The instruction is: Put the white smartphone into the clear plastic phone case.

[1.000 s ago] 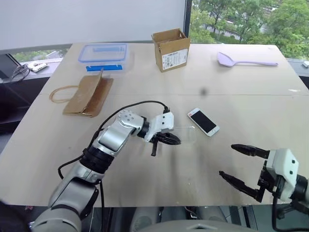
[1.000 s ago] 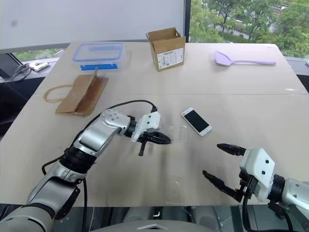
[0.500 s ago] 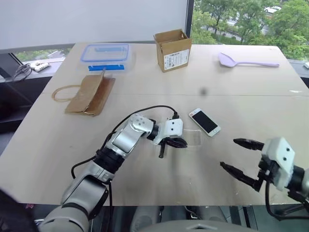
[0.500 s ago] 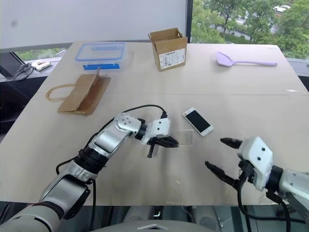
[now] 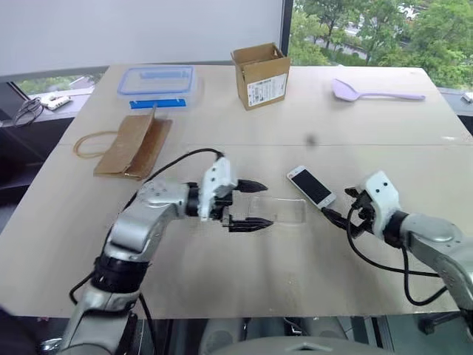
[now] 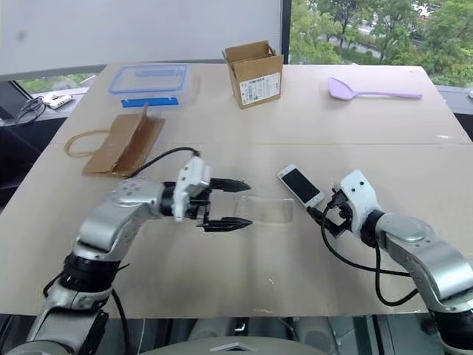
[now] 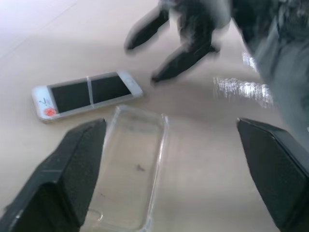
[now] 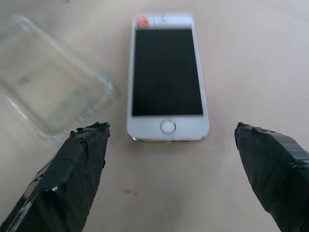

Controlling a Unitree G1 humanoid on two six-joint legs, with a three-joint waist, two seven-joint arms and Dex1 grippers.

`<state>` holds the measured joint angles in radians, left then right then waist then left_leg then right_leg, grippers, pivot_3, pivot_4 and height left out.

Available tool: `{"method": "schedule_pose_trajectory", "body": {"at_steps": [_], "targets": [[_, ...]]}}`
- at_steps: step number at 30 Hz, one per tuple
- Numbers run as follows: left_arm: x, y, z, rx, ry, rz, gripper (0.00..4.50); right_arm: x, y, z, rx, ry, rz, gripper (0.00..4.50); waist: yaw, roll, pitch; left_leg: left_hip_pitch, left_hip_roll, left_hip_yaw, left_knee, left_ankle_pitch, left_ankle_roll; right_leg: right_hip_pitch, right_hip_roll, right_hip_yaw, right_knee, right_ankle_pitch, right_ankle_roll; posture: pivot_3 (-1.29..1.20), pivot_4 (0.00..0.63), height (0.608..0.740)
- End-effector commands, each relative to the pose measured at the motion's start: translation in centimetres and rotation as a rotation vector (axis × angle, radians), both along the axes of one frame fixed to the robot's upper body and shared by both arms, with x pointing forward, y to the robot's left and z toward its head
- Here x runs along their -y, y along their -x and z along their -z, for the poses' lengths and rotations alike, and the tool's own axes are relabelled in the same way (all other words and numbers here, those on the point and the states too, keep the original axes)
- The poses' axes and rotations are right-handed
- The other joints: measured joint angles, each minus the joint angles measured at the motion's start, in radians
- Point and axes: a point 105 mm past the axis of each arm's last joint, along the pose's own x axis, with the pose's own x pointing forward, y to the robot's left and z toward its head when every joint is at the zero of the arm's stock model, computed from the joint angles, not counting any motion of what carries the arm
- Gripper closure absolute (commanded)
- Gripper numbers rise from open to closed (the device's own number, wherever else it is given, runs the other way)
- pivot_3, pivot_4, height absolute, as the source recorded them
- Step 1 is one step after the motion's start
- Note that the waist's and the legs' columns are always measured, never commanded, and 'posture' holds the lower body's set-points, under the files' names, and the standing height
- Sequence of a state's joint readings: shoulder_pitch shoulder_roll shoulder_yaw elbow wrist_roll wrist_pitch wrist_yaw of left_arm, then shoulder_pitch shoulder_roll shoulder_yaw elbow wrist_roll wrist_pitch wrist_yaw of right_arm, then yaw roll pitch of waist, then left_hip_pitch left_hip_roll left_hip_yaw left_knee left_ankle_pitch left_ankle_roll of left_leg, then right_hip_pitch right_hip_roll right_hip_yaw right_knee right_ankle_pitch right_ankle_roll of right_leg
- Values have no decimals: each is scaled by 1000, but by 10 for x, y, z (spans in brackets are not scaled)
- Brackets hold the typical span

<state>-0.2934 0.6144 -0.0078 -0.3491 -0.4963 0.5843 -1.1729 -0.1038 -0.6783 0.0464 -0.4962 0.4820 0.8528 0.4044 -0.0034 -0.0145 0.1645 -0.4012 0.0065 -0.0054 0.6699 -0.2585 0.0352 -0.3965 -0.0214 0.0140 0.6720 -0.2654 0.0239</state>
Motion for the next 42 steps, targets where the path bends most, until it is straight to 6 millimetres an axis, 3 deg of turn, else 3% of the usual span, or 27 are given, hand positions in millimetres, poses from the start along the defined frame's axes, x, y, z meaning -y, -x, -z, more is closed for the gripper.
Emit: {"method": "schedule_pose_trajectory", "body": {"at_steps": [1,6,13,25,32,36,39,42], "targets": [[-9,13,-18,83,64,-41,67,-2,-9,0,40,14,10,0,-3,0,0,0,0,0,0,0,0,0,0,0,0,0,0,0,150,740],[-39,29,-7,52,57,-165,67,-6,-25,11,45,13,37,0,-13,0,0,2,0,1,0,0,0,0,0,1,1,0,0,0,150,740],[-63,38,4,13,93,-250,67,-22,-34,20,5,-48,-16,0,-17,-2,-2,6,0,2,0,0,0,2,0,2,2,0,-2,0,150,740],[-52,39,2,40,102,-267,67,-41,-57,7,-2,-18,-72,0,-39,-4,-3,7,2,3,-1,0,0,0,0,3,5,1,-3,0,150,740],[-47,35,1,51,107,-282,67,-45,-52,22,-107,39,-161,0,-35,-4,-3,6,2,3,-1,0,-1,0,-1,2,4,2,-3,0,150,740],[-45,34,1,50,106,-286,0,-40,-49,28,-129,61,-186,1507,-33,-4,-3,6,2,3,-2,0,-1,0,-1,2,4,1,-4,0,150,740],[-45,33,4,43,102,-298,0,-33,-53,19,-83,79,-177,1542,-32,-4,-3,6,2,3,-3,0,-1,0,-1,2,3,1,-4,0,150,740],[-46,33,9,13,107,-314,0,-29,-55,-9,26,64,-217,1542,-29,-3,-2,5,2,3,-3,0,-1,0,-2,1,1,1,-3,0,150,740]]}}
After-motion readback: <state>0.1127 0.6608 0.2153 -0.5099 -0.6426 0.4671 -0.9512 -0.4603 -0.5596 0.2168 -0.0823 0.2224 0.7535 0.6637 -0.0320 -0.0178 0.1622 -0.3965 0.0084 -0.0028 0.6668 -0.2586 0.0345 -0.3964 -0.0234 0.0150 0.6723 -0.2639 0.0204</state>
